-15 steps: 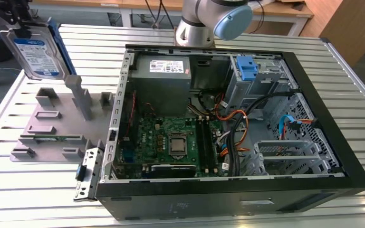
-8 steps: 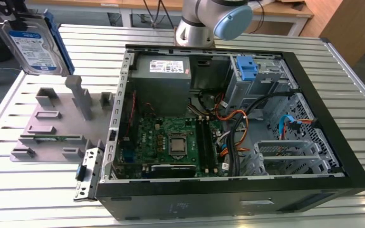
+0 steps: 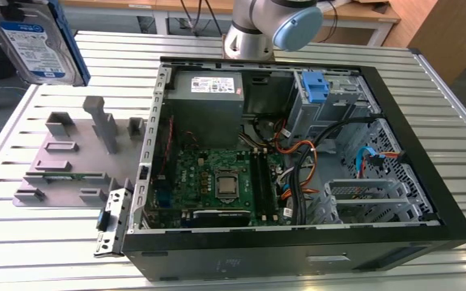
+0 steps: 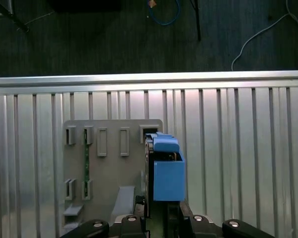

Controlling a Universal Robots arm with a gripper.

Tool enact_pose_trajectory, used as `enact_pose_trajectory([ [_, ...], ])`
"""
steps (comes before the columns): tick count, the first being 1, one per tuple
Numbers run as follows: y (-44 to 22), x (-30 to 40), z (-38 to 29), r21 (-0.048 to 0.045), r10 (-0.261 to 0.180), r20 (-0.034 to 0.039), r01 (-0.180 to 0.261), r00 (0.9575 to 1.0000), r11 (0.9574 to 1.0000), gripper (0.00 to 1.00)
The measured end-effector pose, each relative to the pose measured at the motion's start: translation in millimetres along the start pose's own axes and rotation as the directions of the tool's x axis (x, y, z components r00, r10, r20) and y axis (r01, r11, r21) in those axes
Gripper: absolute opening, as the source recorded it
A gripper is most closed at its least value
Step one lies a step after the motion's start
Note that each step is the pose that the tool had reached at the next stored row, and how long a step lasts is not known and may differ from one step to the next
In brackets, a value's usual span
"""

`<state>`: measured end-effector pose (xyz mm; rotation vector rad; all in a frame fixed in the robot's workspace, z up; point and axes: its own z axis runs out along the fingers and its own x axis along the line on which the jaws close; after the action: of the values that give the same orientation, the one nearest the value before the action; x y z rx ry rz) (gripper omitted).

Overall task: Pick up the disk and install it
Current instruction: 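Pick up the disk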

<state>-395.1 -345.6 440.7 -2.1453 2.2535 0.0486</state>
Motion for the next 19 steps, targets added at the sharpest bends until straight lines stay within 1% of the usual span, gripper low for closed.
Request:
enact_pose_trajectory([
  [9,0.1,-1.5,-34.0,0.0000,0.000,0.0000,0.000,1.0000,1.0000,0.35],
  [13,0.1,-2.0,-46.2,-0.0001,0.000,0.0000,0.000,1.0000,1.0000,0.35],
  [15,0.1,-2.1,-49.6,-0.0002,0.000,0.0000,0.000,1.0000,1.0000,0.35],
  [19,0.1,-2.2,-49.9,0.0000,0.000,0.0000,0.000,1.0000,1.0000,0.35],
])
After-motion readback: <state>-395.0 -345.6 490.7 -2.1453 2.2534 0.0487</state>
